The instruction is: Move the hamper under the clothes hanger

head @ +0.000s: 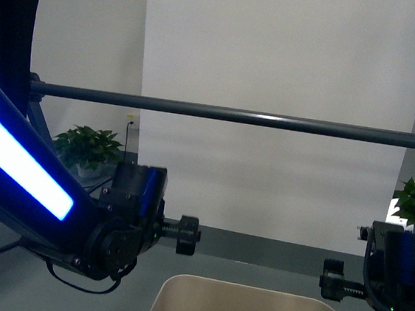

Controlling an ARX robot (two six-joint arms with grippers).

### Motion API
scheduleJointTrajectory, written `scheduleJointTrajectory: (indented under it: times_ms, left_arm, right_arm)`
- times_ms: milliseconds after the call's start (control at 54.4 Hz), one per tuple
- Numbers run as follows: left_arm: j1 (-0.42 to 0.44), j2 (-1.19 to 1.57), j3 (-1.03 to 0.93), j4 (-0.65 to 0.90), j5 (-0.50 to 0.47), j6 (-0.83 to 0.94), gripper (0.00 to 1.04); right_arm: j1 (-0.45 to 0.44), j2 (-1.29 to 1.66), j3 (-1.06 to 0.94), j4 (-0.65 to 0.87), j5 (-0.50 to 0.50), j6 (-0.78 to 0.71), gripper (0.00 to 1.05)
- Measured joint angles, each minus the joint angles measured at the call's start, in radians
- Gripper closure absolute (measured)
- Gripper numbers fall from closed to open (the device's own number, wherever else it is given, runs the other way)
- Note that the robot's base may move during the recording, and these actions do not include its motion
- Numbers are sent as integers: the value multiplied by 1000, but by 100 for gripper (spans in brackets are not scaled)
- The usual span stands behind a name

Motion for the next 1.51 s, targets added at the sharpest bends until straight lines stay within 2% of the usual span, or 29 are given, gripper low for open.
scheduleJointTrajectory:
  times_ms: [386,534,589,718,791,994,1270,1306,1343,1509]
  left_arm:
    - [-56,-226,-240,183,-1,3,7]
    - [-72,-233,-270,192,3,6,7]
    - [-74,-233,-286,224,-18,19,10]
    - [-58,-283,-430,406,-34,29,26]
    - [-35,-346,-536,475,-23,31,35]
    - [30,-528,-771,579,10,33,57]
    - [86,-712,-1067,648,80,34,93]
    - [96,-749,-1119,656,90,34,101]
    - [108,-788,-1165,662,103,34,101]
    - [149,-928,-1303,669,134,34,101]
  right_arm:
    - [105,-181,-133,178,109,-20,8]
    - [126,-197,-158,200,103,-19,8]
    - [131,-197,-160,200,101,-19,8]
    - [119,-212,-248,348,-53,-47,21]
    - [109,-253,-335,414,-85,-58,30]
    - [81,-410,-540,496,-106,-68,53]
    - [56,-600,-792,544,-134,-70,88]
    - [53,-634,-835,546,-138,-70,95]
    - [48,-676,-883,548,-142,-71,104]
    - [31,-816,-1001,520,-156,-74,103]
